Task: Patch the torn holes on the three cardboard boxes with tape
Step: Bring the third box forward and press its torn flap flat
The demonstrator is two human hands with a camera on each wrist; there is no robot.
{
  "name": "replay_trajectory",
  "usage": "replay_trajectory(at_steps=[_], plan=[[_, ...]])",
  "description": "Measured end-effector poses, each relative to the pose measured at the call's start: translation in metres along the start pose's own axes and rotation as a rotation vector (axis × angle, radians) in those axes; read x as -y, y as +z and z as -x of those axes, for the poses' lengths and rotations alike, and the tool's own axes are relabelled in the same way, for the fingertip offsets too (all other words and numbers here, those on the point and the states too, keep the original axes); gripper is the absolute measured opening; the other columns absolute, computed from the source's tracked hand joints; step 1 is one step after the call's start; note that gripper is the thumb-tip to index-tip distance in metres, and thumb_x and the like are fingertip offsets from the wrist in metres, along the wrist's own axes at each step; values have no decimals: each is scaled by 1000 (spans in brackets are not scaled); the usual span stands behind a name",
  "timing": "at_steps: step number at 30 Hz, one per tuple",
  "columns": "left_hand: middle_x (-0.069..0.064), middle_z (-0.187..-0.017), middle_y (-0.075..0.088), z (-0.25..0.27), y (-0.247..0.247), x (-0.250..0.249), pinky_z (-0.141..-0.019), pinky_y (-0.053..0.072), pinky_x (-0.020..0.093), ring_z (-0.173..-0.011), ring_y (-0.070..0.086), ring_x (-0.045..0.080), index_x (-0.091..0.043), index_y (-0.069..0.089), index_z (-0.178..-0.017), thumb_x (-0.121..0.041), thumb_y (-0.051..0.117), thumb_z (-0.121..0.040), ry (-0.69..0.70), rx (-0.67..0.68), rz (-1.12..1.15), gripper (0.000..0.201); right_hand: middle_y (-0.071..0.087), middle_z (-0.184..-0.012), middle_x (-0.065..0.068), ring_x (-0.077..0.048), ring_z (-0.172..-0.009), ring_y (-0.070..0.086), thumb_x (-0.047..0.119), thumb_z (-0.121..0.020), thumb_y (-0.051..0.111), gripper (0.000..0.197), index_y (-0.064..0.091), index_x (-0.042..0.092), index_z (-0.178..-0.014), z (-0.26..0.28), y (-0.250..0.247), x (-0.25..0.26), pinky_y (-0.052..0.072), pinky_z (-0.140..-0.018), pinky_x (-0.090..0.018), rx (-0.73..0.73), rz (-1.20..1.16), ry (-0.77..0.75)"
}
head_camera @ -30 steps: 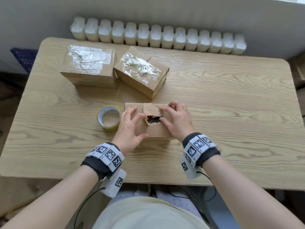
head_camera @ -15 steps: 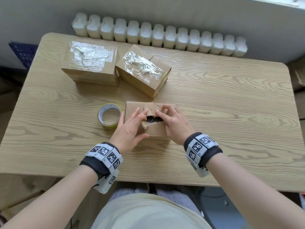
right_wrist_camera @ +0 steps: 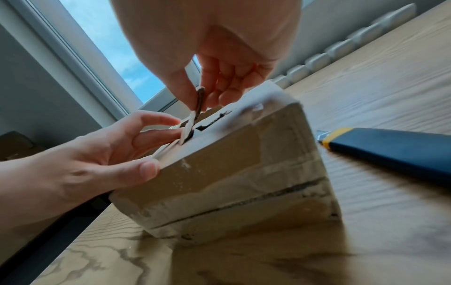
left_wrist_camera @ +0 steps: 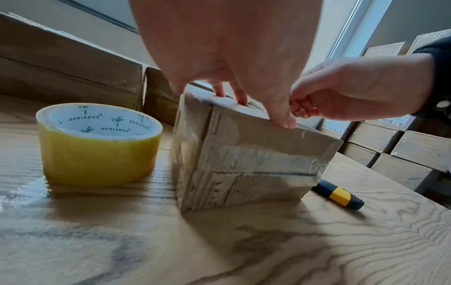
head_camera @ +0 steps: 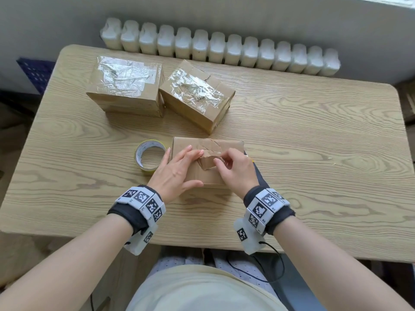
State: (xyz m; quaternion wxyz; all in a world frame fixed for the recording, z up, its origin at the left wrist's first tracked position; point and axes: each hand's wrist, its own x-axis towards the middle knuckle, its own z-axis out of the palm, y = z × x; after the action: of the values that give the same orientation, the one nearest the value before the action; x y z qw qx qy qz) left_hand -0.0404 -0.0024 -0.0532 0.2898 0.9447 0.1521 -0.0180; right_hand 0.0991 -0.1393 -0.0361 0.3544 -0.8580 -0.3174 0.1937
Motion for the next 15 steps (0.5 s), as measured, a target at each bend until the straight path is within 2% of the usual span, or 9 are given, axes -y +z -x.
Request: replay_trajectory(at_steps=[2,4,6,8,11,13,15], plan=[[-8,-151,33,1,0,0,-118,5,50,-144,10,3,-28,22,-145,-52,58,-82,4,13,-28,76,55,-71,5,-15,-70,52,24,-85,65,14,58,15,-76,-1,-2,-3,46,-77,-38,25,21,59],[-14,-153,26,1,-1,-1,-118,6,52,-144,7,3,-28,28,-144,-52,55,-84,20,27,-53,71,52,-71,7,-15,-73,52,26,-85,64,16,54,18,-75,-2,-2,-4,45,-83,-39,39,42,99],[-20,-153,20,1,0,0,-118,5,52,-144,5,4,-29,30,-144,-57,47,-85,43,33,-75,68,50,-72,7,-15,-74,51,26,-85,63,17,53,18,-75,-3,-2,-2,44,-85,-39,36,69,124],[-20,-153,19,2,1,3,-117,6,52,-144,8,7,-31,27,-145,-63,33,-86,76,30,-127,68,51,-75,5,-18,-77,52,26,-85,62,17,51,18,-74,-5,0,-1,42,-86,-39,28,124,117],[-13,-151,31,2,3,5,-113,20,56,-142,23,14,-31,31,-144,-63,27,-86,113,25,-237,66,57,-86,-2,-24,-89,56,28,-85,60,18,50,18,-75,-7,4,1,36,-86,-37,28,233,96],[-9,-148,39,2,3,5,-109,28,59,-138,34,18,-28,39,-141,-61,29,-87,141,7,-307,64,56,-86,0,-23,-89,56,31,-83,64,20,50,18,-75,-7,4,-1,39,-86,-37,7,236,112],[-6,-146,43,2,3,5,-107,30,59,-136,39,20,-24,43,-140,-59,29,-88,176,-3,-355,63,54,-85,1,-22,-85,55,34,-77,72,26,51,18,-78,-7,0,-7,44,-82,-37,-63,205,110]])
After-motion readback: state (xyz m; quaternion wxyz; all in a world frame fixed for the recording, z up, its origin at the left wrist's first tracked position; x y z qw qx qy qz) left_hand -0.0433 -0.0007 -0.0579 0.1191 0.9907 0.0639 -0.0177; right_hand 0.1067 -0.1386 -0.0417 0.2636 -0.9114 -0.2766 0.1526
